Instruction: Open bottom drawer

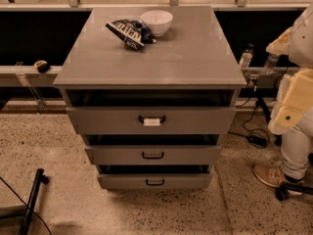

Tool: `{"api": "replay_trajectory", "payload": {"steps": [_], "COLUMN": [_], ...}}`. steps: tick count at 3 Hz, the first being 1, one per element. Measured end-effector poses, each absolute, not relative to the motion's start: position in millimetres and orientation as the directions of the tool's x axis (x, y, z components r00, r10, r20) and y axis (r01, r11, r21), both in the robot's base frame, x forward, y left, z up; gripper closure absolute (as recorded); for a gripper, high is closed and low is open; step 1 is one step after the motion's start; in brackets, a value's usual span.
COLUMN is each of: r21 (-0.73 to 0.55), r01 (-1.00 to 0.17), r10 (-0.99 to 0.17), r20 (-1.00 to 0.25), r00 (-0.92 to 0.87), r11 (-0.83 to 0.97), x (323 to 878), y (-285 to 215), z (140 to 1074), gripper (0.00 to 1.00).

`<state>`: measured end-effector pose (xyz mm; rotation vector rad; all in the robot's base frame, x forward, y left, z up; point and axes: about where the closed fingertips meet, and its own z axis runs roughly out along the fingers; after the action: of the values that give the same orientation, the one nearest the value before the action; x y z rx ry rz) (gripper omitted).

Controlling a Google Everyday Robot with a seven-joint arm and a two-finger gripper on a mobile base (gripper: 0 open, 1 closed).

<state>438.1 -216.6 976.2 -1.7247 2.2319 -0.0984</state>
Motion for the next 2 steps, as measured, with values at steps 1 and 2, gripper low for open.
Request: {"api": "replay_trajectory", "payload": {"steps": [1, 2], "r21": [-0.253, -0.266], "r01": [-0.929, -0.923], "r10": [-0.952, -0.949], "r20": [-0.213, -0.228], "r00": [-0.218, -0.219], "r11": [0.269, 0.277], "x": [439, 434], "y": [-215, -210], "z": [972, 941], "gripper": [0.0, 0.0]}}
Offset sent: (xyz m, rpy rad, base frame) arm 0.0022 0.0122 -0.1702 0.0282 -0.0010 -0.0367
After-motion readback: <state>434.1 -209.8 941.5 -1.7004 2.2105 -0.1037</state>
